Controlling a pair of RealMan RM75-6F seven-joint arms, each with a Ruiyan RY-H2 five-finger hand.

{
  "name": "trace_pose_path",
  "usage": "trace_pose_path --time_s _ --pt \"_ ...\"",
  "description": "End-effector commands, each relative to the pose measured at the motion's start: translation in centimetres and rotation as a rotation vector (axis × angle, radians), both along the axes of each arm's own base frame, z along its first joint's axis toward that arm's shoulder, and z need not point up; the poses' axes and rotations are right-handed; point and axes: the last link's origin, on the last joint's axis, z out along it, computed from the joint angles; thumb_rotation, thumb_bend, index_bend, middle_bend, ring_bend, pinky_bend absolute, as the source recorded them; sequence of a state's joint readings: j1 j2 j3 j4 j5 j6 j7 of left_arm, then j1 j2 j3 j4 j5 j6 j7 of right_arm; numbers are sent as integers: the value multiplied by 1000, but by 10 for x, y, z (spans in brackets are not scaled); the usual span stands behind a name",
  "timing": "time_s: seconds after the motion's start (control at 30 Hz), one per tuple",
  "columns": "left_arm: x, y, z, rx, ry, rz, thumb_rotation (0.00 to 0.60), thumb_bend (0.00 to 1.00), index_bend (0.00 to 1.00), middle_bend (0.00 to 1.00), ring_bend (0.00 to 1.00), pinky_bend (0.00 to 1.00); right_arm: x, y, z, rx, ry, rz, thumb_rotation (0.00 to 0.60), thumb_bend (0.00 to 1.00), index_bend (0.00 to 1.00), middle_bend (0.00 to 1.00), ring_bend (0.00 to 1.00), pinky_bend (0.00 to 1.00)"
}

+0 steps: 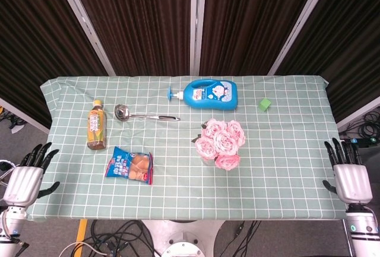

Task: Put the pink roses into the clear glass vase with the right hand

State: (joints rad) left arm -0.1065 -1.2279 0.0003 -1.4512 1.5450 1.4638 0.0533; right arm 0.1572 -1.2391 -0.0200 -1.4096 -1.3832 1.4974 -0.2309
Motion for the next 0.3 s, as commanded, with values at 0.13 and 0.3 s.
trace_pose_path --time_s 0.13,0.3 --pt "-1 -3 -2 9 -6 1 600 176 150 22 0 192 -10 12 -14 4 -17 -12 600 0 0 0 0 0" --pt "0 -4 -1 21 -20 -3 600 177 149 22 0 192 -9 12 -15 4 -20 -3 600 0 0 0 0 0"
